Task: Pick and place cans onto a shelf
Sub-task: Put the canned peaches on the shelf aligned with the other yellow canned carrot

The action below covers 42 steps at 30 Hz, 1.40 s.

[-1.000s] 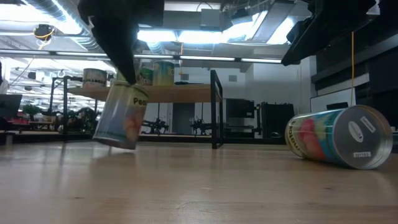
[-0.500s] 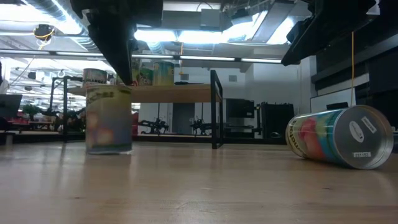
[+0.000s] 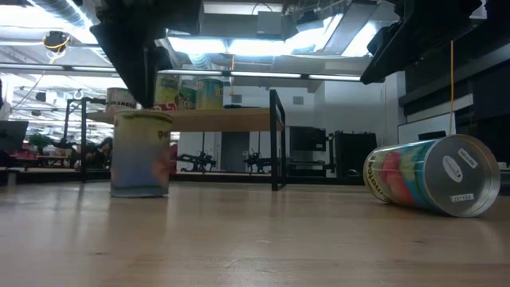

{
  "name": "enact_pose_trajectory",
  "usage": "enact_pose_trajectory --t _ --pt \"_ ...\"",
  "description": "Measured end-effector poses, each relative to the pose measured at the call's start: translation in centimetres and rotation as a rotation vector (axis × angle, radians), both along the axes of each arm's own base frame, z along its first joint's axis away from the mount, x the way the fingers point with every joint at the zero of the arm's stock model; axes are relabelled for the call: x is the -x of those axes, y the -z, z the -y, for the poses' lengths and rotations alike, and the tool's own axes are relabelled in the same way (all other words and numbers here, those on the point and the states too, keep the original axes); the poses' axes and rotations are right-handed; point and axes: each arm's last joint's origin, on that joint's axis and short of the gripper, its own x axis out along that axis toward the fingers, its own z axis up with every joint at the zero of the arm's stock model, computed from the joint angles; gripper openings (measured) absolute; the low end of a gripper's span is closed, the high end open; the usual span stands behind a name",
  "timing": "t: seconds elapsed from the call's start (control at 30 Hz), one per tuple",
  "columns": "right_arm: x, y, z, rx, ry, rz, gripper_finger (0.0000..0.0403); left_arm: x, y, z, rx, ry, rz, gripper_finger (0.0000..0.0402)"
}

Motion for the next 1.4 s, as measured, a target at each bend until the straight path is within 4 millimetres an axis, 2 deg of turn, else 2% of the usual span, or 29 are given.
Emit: enact_pose_trajectory --t 0.5,0.7,0.87,1.1,1.4 --pt "0.0 0.0 0.0 -0.001 0.002 0.000 0.0207 0.6 0.2 0.4 -0.074 0.009 -0.032 0.0114" --pt "0.0 0.0 0.0 -0.001 0.002 0.000 0.0207 1.3 1.5 0.7 -0.104 0.021 -0.061 0.0114" --pt "0.0 0.0 0.0 -0.001 0.002 0.000 0.0207 1.6 1.8 0.6 -0.129 0.017 -0.064 0.0109" --pt "0.0 0.0 0.0 -0.002 0.002 0.000 0.0207 1.5 1.9 0.5 -0.168 0.010 -0.056 0.0078" --pt "0.0 0.0 0.0 -0.002 0.002 0.000 0.0207 1.5 1.9 0.5 -0.178 0.008 -0.054 0.0006"
